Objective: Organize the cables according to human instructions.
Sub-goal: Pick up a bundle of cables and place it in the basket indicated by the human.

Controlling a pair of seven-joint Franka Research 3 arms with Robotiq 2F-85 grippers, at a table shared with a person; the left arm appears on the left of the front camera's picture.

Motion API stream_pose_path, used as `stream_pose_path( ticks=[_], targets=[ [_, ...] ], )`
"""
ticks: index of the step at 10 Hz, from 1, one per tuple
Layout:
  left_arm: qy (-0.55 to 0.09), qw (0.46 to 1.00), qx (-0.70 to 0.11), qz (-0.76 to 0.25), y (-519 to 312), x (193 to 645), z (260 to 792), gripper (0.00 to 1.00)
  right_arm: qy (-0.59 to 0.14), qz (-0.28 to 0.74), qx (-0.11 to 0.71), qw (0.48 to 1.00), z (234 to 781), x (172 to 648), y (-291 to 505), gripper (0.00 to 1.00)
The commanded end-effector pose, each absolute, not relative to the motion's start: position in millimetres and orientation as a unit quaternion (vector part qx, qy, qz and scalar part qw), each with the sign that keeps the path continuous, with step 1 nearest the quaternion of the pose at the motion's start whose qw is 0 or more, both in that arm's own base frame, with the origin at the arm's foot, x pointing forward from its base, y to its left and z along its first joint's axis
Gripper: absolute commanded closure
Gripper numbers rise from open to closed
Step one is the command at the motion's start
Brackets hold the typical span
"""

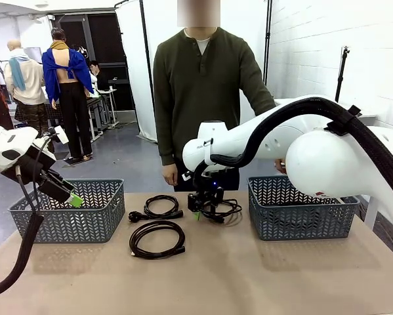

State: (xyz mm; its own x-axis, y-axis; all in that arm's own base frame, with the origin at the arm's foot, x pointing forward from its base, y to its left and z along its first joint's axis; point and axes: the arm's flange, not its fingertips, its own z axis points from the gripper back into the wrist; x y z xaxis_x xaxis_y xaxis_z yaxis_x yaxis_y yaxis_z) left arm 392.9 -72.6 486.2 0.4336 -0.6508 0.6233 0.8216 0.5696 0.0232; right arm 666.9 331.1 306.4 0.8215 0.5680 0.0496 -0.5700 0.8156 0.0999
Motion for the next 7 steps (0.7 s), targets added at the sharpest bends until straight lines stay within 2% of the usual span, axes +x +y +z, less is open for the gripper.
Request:
stream_pose_path(
  ticks=[1, 2, 7],
  targets=[
    [-0.302, 0.828, -0.152, -0.447, -69.3, 395.3, 485.0, 0.00, -0.009, 0.283, 0.040, 0.958, 309.5, 673.4, 334.1, 0.80],
    [-0.302, 0.828, -0.152, -0.447, -69.3, 395.3, 485.0, 0.00, -0.008, 0.283, 0.041, 0.958, 308.3, 673.5, 333.0, 0.98],
    [-0.302, 0.828, -0.152, -0.447, -69.3, 395.3, 485.0, 0.00, -0.011, 0.272, 0.037, 0.962, 313.4, 674.7, 332.6, 1.00]
  ],
)
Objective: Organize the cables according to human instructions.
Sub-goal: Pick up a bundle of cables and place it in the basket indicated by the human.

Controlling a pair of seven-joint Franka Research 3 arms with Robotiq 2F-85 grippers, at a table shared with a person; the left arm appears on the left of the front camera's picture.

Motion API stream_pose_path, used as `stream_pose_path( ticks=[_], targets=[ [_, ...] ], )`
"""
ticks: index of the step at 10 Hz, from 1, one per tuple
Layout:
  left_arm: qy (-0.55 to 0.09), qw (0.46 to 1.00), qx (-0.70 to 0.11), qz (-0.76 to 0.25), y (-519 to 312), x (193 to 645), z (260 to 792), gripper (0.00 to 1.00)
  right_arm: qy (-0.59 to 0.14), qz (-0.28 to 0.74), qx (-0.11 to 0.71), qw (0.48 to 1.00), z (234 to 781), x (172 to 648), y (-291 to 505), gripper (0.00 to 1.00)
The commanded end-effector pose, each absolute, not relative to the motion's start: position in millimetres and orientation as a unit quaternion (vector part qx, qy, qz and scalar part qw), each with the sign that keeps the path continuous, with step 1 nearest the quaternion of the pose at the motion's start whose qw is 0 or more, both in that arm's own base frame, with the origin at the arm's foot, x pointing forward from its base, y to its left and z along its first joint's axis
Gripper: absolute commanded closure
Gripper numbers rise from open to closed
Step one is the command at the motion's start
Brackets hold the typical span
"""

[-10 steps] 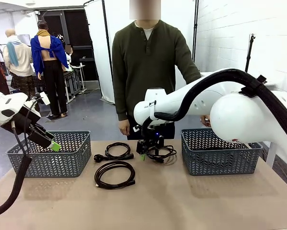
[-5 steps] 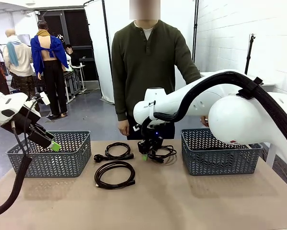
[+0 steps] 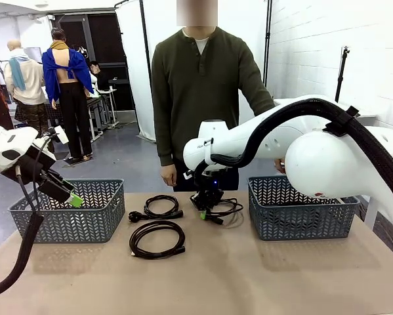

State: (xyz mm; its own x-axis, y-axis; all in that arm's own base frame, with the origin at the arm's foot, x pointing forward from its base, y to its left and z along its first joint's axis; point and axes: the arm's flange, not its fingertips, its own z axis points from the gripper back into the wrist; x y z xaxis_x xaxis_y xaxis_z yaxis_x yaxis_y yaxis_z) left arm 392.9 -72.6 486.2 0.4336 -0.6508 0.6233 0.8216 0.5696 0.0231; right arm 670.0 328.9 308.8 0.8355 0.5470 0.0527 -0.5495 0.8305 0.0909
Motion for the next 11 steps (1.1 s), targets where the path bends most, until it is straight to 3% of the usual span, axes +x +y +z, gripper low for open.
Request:
stream_pose_path(
  ticks=[1, 6, 11],
  targets=[
    [-0.302, 0.828, -0.152, -0.447, -69, 395, 485, 0.00, -0.017, 0.271, 0.036, 0.962, 318, 673, 332, 1.00],
    [-0.302, 0.828, -0.152, -0.447, -69, 395, 485, 0.00, -0.084, 0.334, 0.013, 0.939, 399, 655, 332, 1.00],
    [-0.302, 0.828, -0.152, -0.447, -69, 395, 485, 0.00, -0.058, 0.592, 0.015, 0.804, 488, 602, 331, 1.00]
  ],
)
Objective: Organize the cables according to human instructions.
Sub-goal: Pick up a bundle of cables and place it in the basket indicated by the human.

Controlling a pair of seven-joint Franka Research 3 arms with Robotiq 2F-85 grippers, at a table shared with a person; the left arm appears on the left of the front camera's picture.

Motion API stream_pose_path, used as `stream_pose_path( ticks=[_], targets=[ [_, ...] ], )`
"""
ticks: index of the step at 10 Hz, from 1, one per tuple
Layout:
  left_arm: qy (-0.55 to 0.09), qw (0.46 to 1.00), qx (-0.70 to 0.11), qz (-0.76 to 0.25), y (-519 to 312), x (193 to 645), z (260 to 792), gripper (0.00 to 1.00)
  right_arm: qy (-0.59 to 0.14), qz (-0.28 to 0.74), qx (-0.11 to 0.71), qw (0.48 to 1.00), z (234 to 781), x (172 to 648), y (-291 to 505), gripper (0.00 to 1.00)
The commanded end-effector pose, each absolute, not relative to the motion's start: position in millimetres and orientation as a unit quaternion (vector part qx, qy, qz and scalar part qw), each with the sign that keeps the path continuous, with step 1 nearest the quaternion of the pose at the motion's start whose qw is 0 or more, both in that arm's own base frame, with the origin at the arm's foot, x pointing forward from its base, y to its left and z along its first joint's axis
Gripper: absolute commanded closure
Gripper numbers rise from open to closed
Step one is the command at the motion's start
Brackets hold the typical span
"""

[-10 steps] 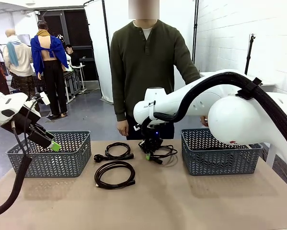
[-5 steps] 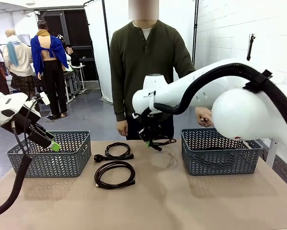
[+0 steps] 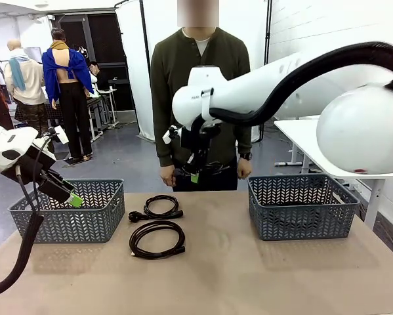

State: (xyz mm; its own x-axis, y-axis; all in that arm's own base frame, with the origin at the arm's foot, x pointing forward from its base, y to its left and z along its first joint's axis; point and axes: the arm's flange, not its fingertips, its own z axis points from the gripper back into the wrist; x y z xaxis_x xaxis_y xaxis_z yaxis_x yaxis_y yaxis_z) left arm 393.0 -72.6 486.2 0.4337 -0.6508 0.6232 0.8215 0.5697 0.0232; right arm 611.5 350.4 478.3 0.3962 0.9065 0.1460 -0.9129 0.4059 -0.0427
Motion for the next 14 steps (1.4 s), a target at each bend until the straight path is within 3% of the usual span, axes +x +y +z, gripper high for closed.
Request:
stream_pose_path(
  ticks=[1, 4, 7, 8, 14],
  targets=[
    [-0.302, 0.828, -0.152, -0.447, -69, 395, 485, 0.00, -0.052, 0.627, 0.003, 0.777, 503, 593, 325, 1.00],
    [-0.302, 0.828, -0.152, -0.447, -69, 395, 485, 0.00, -0.066, 0.704, 0.009, 0.707, 530, 573, 292, 1.00],
    [-0.302, 0.828, -0.152, -0.447, -69, 395, 485, 0.00, -0.068, 0.695, 0.061, 0.713, 531, 567, 294, 1.00],
    [-0.302, 0.828, -0.152, -0.447, -69, 395, 485, 0.00, -0.063, 0.701, 0.005, 0.710, 542, 579, 292, 1.00],
    [-0.302, 0.828, -0.152, -0.447, -69, 395, 485, 0.00, -0.068, 0.685, 0.017, 0.725, 542, 576, 278, 1.00]
  ],
)
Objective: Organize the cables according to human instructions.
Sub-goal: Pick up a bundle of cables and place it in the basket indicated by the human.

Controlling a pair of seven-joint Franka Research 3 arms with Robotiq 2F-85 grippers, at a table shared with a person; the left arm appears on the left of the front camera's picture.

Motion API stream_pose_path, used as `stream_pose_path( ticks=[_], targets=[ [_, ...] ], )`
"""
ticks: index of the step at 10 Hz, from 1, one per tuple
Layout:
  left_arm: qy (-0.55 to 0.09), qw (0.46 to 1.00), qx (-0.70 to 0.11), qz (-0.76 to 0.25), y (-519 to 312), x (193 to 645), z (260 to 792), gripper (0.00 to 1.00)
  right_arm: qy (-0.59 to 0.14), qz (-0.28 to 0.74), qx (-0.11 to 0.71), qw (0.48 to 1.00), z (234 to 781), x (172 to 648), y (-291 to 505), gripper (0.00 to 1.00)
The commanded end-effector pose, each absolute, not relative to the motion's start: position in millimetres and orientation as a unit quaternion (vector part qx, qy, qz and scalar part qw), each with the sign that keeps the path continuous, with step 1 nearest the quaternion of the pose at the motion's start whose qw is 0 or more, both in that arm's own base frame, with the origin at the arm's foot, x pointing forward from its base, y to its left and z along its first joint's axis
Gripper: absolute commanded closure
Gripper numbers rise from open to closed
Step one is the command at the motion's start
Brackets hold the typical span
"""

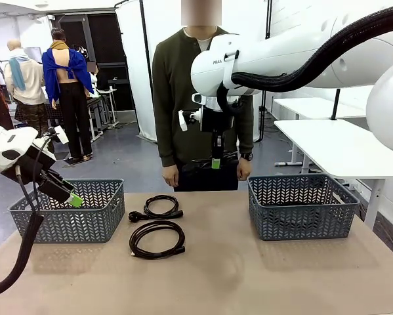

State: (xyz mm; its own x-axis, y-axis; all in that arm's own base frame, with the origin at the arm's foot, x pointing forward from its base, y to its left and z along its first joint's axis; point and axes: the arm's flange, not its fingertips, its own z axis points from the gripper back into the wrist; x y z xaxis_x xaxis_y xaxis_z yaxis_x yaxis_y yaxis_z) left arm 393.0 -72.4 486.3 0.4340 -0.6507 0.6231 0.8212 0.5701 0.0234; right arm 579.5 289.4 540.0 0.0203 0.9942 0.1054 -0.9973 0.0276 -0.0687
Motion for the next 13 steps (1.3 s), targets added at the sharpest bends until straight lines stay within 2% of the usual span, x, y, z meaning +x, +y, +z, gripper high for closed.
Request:
stream_pose_path(
  ticks=[1, 4, 9, 13],
  targets=[
    [-0.302, 0.828, -0.152, -0.447, -69, 395, 485, 0.00, -0.080, 0.674, 0.011, 0.735, 547, 572, 262, 1.00],
    [-0.302, 0.828, -0.152, -0.447, -69, 395, 485, 0.00, -0.093, 0.652, 0.019, 0.752, 557, 558, 216, 1.00],
    [-0.302, 0.828, -0.152, -0.447, -69, 395, 485, 0.00, -0.120, 0.634, 0.004, 0.764, 541, 528, 138, 1.00],
    [-0.302, 0.828, -0.152, -0.447, -69, 395, 485, 0.00, -0.107, 0.634, -0.012, 0.766, 527, 530, 91, 1.00]
  ],
)
